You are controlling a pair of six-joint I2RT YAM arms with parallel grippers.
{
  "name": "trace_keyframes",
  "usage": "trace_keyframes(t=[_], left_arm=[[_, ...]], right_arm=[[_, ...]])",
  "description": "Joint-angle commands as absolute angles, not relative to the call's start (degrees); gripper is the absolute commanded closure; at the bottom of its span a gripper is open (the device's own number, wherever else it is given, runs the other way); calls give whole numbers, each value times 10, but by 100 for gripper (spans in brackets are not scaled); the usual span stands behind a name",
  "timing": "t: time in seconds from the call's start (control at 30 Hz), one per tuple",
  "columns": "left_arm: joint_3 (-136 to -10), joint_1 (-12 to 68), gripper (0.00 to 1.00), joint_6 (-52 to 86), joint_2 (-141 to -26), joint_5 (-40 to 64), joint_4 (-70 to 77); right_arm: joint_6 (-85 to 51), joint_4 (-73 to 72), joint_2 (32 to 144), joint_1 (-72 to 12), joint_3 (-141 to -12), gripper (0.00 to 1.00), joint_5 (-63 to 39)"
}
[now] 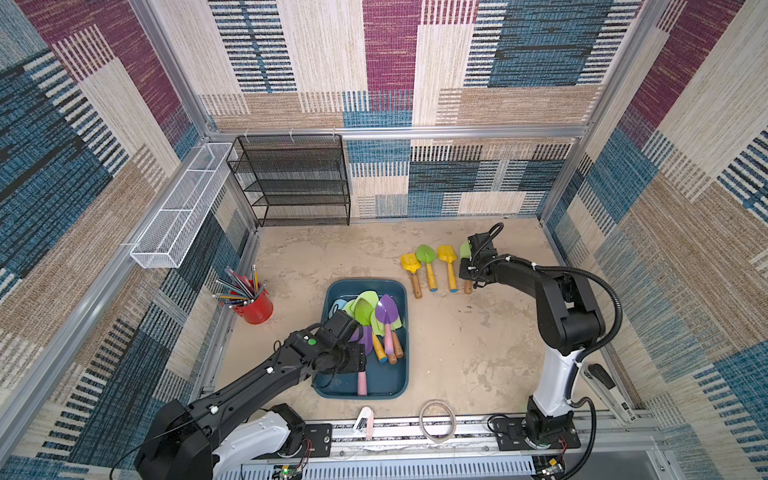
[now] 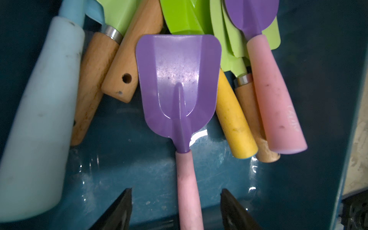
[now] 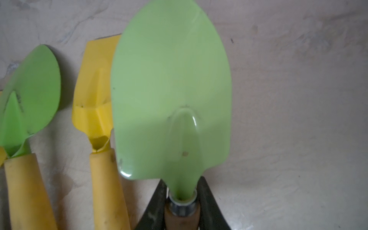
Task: Take the shovel out of the storage box
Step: Place the shovel at the center of the board.
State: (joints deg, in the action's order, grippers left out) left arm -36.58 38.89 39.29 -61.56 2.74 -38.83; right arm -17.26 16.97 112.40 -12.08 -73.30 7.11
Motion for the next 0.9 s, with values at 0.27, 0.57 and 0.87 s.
trace_keyframes(t=[0.27, 0.57, 0.87], left_arm=[[-353, 389, 27, 405, -604, 22, -391], [-356, 389, 27, 398, -616, 24, -391], [-365, 389, 27, 399, -628, 23, -391]], right_arm=[[-158, 157, 1186, -116, -792, 75, 88], [-157, 155, 1210, -110, -810, 70, 82], [-156, 156, 1204, -110, -814, 57, 74]])
